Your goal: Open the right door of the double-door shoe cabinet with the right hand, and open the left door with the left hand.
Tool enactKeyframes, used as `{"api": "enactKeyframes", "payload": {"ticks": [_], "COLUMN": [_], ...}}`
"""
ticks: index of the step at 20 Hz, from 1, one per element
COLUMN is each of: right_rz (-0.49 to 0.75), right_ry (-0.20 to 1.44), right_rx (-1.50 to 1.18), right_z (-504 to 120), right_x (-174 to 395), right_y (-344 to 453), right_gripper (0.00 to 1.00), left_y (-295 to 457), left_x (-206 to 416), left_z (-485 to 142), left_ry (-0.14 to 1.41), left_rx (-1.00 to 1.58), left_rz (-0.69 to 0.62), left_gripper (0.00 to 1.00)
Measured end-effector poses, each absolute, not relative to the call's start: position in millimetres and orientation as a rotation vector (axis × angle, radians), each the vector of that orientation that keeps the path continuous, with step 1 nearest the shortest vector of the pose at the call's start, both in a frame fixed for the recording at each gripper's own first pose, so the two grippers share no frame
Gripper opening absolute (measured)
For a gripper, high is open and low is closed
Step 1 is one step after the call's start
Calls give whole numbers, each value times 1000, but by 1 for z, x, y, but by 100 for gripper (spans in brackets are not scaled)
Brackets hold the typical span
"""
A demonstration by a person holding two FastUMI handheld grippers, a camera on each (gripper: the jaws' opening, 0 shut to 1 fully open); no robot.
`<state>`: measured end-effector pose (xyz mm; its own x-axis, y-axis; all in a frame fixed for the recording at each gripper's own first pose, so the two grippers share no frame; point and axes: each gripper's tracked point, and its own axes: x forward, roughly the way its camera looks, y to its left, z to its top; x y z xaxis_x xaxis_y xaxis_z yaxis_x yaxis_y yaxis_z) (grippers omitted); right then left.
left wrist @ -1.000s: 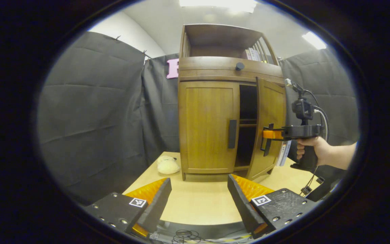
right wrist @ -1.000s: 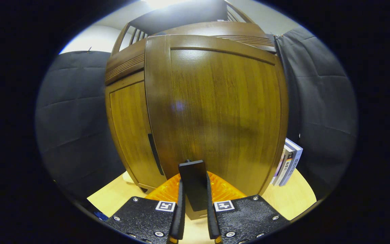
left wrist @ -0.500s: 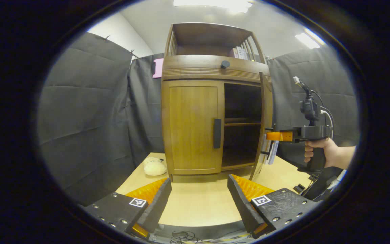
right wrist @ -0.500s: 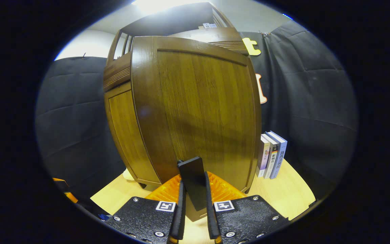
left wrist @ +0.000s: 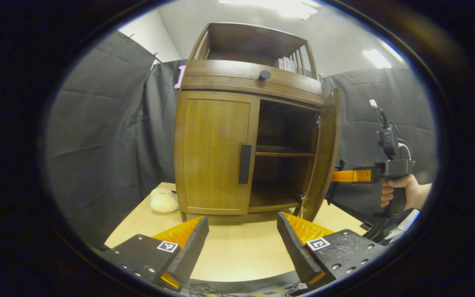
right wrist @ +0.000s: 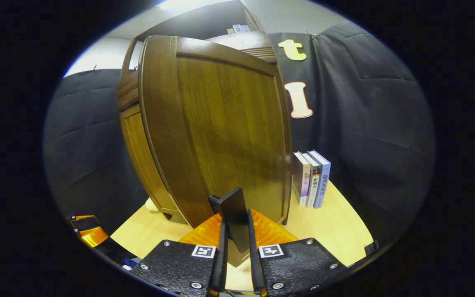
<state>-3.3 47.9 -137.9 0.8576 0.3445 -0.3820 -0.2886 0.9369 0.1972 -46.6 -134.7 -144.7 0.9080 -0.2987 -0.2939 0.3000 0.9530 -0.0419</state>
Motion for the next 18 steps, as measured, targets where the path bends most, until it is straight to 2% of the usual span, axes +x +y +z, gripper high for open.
{"api": "enactKeyframes", "payload": {"ticks": [1, 4, 7, 15, 17, 18], "right_rz": [336, 365, 399, 441, 532, 569], "right_ry": [426, 426, 438, 402, 400, 399], "right_rx": [136, 151, 142, 169, 179, 189], "right_z": [-138, -136, -137, -140, -140, -140], "right_x": [-6, -9, -11, 14, 16, 14], "right_y": [41, 22, -4, -100, -104, -100], "right_gripper": [23, 20, 17, 8, 6, 6], "left_y": [-139, -149, -155, -247, -265, -270], "left_x": [-41, -28, -24, -45, -50, -50], "left_z": [-140, -125, -117, -116, -114, -114], "left_ry": [294, 268, 272, 308, 290, 287], "left_rx": [16, 53, 71, -18, -56, -71], "left_rz": [-307, -280, -190, -159, -134, -118], "left_gripper": [100, 100, 100, 100, 100, 96]}}
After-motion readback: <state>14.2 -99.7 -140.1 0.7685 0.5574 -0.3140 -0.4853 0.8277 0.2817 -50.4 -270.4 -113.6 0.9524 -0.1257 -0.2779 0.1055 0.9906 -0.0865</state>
